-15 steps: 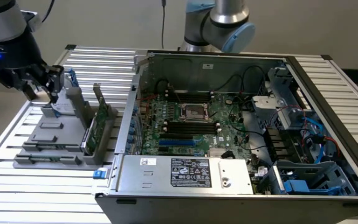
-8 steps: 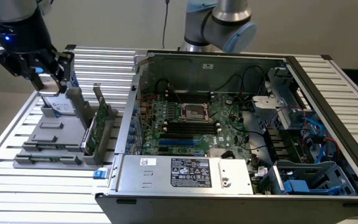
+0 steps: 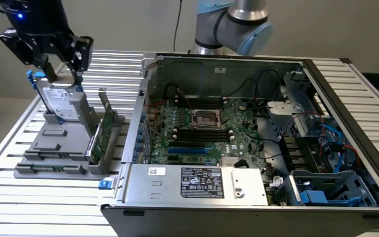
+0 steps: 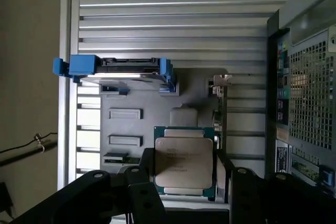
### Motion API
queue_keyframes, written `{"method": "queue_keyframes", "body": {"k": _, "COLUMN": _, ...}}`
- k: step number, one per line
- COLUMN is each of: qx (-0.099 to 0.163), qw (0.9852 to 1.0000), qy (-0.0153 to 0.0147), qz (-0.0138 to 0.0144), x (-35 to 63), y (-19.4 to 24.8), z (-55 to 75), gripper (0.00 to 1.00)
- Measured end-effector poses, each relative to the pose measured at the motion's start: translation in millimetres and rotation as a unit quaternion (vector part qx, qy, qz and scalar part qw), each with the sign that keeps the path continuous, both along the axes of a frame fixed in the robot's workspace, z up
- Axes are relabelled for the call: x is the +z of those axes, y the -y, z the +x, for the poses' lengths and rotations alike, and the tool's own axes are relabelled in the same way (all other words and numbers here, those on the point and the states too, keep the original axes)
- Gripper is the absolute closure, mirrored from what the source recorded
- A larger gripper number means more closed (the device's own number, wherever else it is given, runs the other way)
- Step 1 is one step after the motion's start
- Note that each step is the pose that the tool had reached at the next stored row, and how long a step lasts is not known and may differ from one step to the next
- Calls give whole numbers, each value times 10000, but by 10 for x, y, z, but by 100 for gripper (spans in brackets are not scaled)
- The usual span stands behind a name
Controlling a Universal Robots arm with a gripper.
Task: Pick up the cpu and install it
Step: 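Pick up the cpu and move it towards the insertion slot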
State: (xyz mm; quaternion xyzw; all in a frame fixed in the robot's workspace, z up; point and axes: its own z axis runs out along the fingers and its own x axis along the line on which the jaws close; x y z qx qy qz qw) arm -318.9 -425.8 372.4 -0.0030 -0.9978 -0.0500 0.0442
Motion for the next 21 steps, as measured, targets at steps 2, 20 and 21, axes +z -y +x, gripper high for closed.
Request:
{"method": "queue_keyframes", "body": {"k": 2, "qx": 0, "qw": 10000, "qy": 0, "qz": 1, "x": 77, "y": -2, "z": 90, "gripper": 45}}
{"method": "queue_keyframes", "body": {"k": 20, "qx": 0, "qw": 10000, "qy": -38, "qz": 0, "x": 449, "y": -3, "z": 908, "gripper": 45}}
{"method": "queue_keyframes", "body": {"k": 21, "qx": 0, "qw": 10000, "qy": -38, "qz": 0, "x": 452, "y": -4, "z": 952, "gripper": 45}}
